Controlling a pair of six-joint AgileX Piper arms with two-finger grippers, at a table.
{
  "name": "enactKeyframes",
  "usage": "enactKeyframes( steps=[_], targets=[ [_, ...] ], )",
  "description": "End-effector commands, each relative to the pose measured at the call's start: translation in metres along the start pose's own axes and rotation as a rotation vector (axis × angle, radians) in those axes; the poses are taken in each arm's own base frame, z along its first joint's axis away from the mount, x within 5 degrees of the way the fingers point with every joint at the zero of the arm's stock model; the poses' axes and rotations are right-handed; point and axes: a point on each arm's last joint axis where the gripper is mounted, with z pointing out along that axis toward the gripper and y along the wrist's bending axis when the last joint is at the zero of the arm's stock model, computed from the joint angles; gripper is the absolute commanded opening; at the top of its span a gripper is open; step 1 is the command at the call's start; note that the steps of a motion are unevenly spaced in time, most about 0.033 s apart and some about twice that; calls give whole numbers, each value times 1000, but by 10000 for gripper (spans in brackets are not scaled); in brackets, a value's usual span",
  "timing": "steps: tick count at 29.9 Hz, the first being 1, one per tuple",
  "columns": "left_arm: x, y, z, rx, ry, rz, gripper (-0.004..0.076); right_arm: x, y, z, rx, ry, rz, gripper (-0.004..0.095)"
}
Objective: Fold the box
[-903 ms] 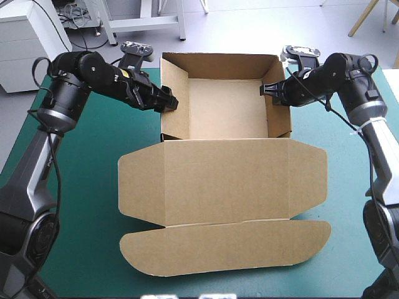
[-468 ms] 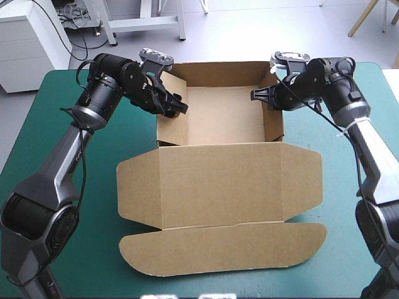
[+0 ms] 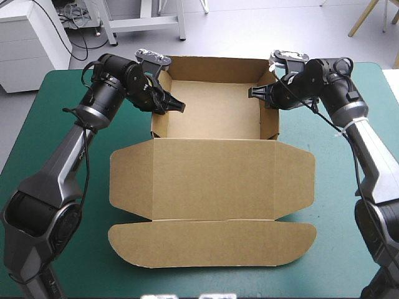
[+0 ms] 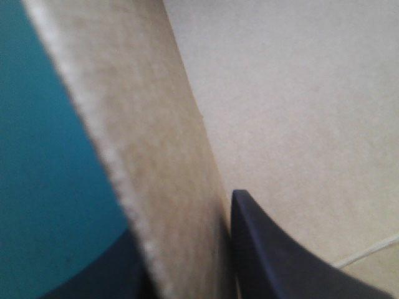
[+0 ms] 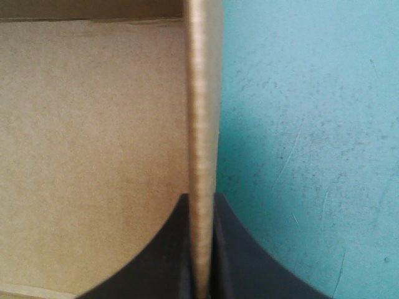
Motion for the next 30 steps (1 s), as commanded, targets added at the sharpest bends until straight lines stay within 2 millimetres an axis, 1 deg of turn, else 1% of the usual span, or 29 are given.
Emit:
enactKeyframes(
  steps=[1,2,6,12,15,20,25,30],
  targets=[
    [0,0,-18,-14,-7,-2,41,-10,7,-30,-39,-120,4,-4],
    [0,0,-14,-6,1,12,-8,-10,7,-30,-35,-120,2,-4],
    [0,-2,-3,-1,23,13,-10,-8,4,-21,-20,-80,2,-4],
    [-2,-4,12,13,40,3,-10,-5,2,3,-11,-15,7,-4],
    [-2,-5,25,25,61,-7,-10,-3,3,17,8,12,-11,-4],
    [-2,-9,50,48,94,-15,-10,4,12,43,34,70,-61,-4],
    [-3,-9,69,59,92,-27,-10,10,10,66,50,128,-66,-4],
    [-2,1,86,64,112,-63,-10,11,9,74,54,138,-64,-4]
  ],
)
